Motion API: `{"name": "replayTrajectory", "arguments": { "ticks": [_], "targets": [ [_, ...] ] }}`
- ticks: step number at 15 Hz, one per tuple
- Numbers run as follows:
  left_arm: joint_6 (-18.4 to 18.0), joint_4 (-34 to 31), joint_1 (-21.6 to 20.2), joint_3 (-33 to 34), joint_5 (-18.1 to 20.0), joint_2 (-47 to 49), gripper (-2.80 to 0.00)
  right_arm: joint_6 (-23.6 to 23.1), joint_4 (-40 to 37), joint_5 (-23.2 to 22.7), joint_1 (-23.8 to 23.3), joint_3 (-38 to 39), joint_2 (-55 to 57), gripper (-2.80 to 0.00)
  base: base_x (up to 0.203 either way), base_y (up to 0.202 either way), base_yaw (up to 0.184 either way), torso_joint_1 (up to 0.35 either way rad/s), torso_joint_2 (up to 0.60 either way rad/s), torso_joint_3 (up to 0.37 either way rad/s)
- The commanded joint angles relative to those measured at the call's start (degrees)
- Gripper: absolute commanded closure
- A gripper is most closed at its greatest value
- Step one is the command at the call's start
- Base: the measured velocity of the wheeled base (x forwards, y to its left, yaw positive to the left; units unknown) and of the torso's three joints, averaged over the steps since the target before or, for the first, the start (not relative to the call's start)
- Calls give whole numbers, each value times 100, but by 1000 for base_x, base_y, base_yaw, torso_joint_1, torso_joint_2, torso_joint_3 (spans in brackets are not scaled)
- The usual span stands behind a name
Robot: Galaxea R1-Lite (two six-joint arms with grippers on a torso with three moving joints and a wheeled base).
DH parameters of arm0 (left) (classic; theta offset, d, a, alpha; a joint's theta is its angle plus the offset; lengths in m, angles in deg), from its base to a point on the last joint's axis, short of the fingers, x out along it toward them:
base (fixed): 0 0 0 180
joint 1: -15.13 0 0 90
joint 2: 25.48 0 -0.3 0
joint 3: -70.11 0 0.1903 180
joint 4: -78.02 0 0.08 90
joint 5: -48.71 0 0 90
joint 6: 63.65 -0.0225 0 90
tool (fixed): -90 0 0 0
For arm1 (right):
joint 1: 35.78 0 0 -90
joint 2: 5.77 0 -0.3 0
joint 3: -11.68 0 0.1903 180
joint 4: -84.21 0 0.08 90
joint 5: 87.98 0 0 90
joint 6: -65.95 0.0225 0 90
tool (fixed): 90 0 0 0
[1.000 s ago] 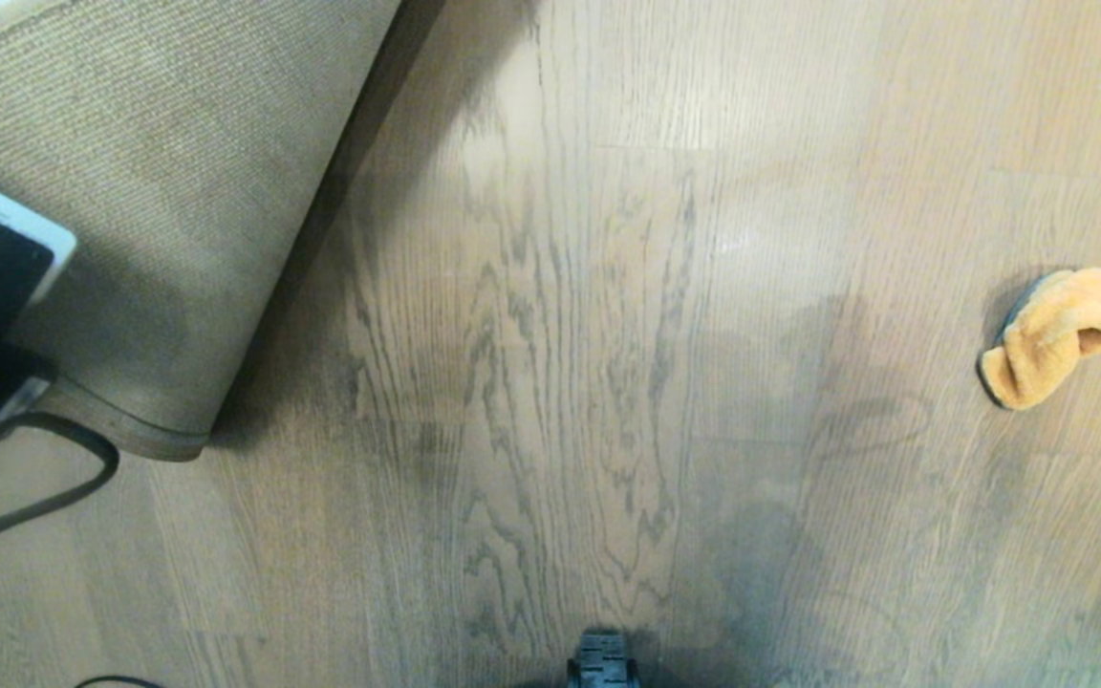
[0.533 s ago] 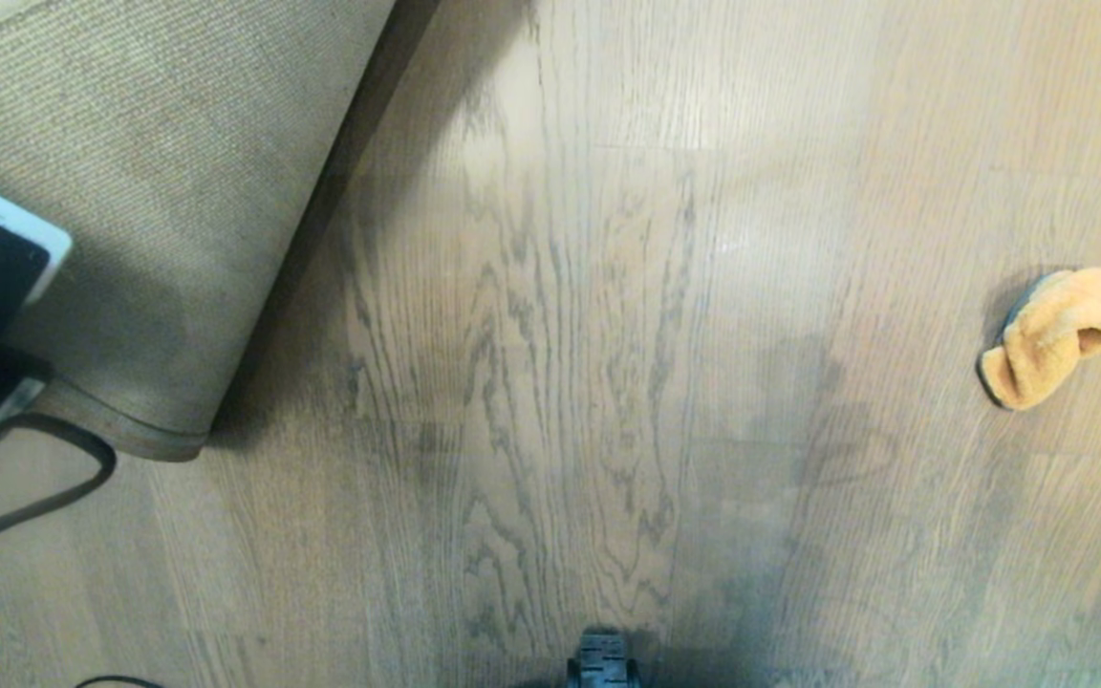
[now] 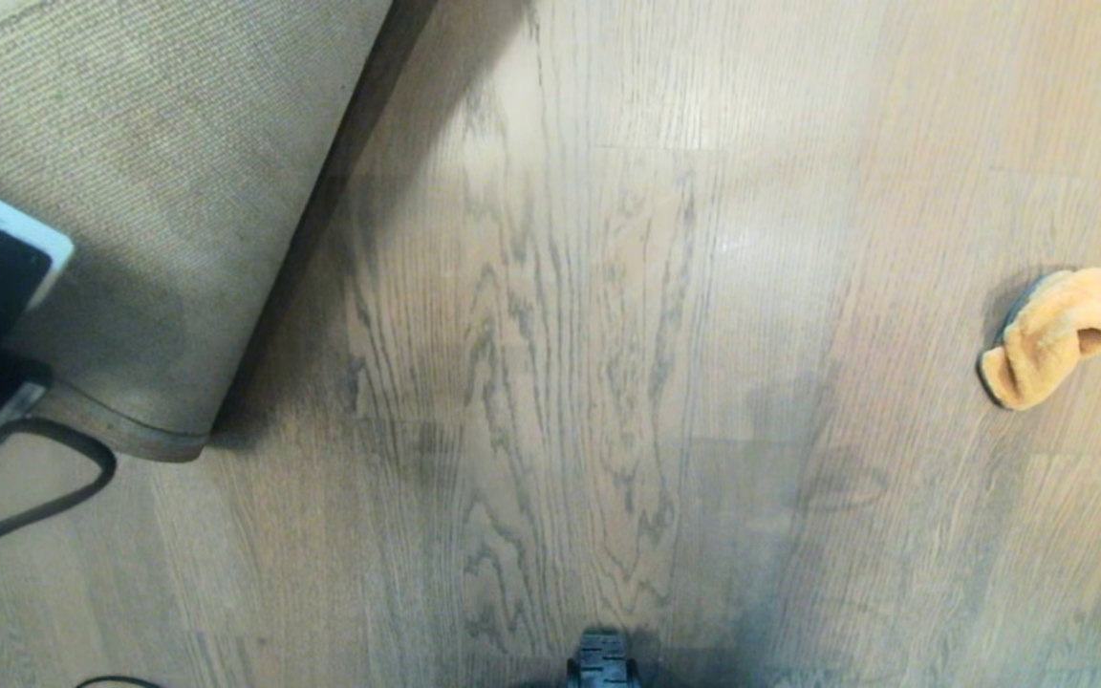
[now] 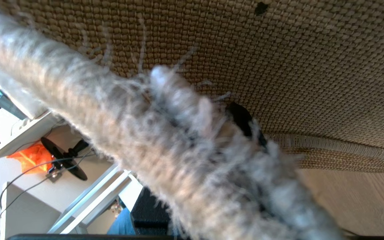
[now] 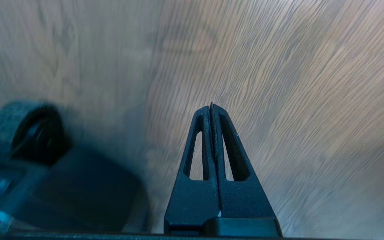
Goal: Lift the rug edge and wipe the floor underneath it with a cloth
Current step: Lay down the carpet
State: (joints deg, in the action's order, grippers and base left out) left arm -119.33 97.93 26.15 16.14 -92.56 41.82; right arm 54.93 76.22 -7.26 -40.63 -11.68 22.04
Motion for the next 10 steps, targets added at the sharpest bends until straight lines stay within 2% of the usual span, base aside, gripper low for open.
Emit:
{"name": "replayTrajectory", "arguments": {
  "ticks": [1, 3, 4, 5, 7, 9, 10],
  "targets": [
    [-33, 23, -3, 11, -59, -7, 0, 21, -640, 59, 76, -14, -820, 0, 0, 0, 0, 0, 0, 0],
    [-40, 23, 5, 27, -50, -7, 0, 38, -1324, 588, 109, -41, -1261, 0, 0, 0, 0, 0, 0, 0],
    [-40, 23, 5, 20, -50, -5, 0, 83, -1158, 857, 121, -10, -1253, 0, 0, 0, 0, 0, 0, 0],
    [-40, 23, 10, 24, -50, -1, 0, 116, -1029, 849, 124, 0, -1244, 0, 0, 0, 0, 0, 0, 0],
    [-40, 14, 5, 59, -50, 2, 0, 187, -1236, 851, 124, 0, -1243, 0, 0, 0, 0, 0, 0, 0],
    [-38, 23, 5, 117, -50, 1, 0, 806, -1250, 864, 124, 0, -1243, 0, 0, 0, 0, 0, 0, 0],
    [-31, 23, 5, 126, -50, 2, 0, 927, -1239, 875, 124, 0, -1243, 0, 0, 0, 0, 0, 0, 0]
  ]
}}
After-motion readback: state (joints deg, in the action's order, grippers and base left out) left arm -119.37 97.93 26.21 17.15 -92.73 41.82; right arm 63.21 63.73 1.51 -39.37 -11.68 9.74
